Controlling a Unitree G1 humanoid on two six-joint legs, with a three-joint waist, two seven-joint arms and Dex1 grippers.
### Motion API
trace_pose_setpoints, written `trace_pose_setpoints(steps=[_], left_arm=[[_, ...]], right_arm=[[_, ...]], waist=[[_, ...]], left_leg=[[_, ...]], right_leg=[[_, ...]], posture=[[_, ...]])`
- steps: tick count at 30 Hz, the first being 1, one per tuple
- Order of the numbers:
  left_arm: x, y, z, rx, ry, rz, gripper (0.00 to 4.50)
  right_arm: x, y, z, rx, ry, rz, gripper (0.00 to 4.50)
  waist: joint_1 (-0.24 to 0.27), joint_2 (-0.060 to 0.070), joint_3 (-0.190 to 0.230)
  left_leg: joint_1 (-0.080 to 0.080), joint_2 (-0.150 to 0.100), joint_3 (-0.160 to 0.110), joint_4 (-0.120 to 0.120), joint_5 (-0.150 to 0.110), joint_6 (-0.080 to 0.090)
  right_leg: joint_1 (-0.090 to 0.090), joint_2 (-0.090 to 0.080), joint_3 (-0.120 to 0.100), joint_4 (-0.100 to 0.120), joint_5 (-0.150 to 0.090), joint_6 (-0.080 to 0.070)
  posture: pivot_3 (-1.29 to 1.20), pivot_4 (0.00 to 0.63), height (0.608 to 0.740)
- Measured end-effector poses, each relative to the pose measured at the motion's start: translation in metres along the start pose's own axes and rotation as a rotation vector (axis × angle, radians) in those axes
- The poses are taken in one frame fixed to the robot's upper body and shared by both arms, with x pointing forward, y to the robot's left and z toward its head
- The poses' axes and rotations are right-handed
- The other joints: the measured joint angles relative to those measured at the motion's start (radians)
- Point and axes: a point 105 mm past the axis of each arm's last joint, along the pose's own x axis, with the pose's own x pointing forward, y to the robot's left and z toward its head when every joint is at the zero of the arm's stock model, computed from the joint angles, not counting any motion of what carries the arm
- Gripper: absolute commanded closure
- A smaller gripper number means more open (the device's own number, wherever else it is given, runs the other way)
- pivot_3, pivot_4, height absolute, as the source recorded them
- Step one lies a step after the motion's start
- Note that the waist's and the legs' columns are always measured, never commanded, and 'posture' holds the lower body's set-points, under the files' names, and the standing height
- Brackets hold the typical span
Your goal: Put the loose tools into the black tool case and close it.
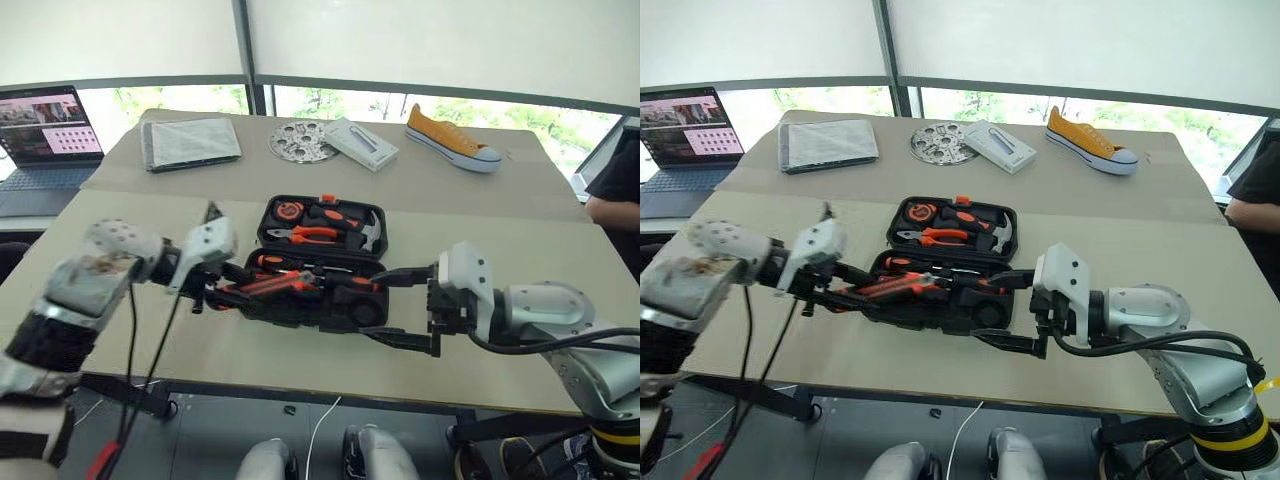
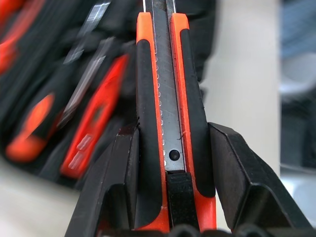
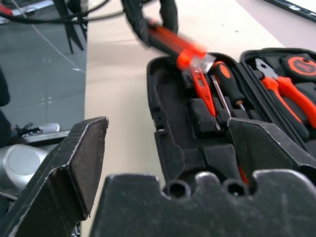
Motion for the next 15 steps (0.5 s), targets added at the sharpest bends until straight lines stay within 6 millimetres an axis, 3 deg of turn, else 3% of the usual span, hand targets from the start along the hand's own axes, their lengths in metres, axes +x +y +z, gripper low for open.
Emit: trace_pose_setpoints(steps=[6,11,12,13,15], left_arm=[[0.028,0.023,0.002,0.138,0.080,-0.065,2.87],[0.036,0.032,-0.001,0.172,0.118,-0.102,2.87],[0.036,0.032,-0.001,0.163,0.119,-0.114,1.87],[0.036,0.031,-0.002,0.159,0.119,-0.123,1.79],[0.035,0.030,-0.002,0.150,0.119,-0.139,1.09]], right_arm=[[-0.004,0.005,-0.002,0.007,0.009,-0.045,0.00],[-0.006,0.007,-0.003,0.009,0.016,-0.078,0.00],[-0.006,0.007,-0.003,0.009,0.018,-0.085,0.00],[-0.006,0.007,-0.003,0.008,0.018,-0.088,0.00],[-0.006,0.007,-0.004,0.010,0.019,-0.096,0.00]], waist=[[-0.003,-0.001,0.000],[-0.005,-0.001,0.000],[-0.005,-0.001,0.001],[-0.005,-0.001,0.001],[-0.004,-0.001,0.001]], left_leg=[[-0.001,0.000,-0.001,0.002,-0.001,0.002],[-0.003,0.001,-0.001,0.005,-0.003,0.006],[-0.005,0.001,-0.001,0.006,-0.003,0.006],[-0.005,0.001,-0.001,0.007,-0.003,0.007],[-0.006,0.001,-0.001,0.008,-0.004,0.008]], right_leg=[[0.000,0.000,0.000,0.000,0.000,0.001],[-0.001,0.000,0.000,0.000,0.000,0.001],[-0.001,0.000,-0.001,0.000,0.000,0.002],[-0.001,0.000,-0.001,0.000,0.000,0.003],[-0.001,-0.001,-0.001,0.000,0.000,0.004]], posture=[[0.00,0.150,0.733],[0.00,0.150,0.733],[0.00,0.150,0.733],[0.00,0.150,0.733],[0.00,0.150,0.733]])
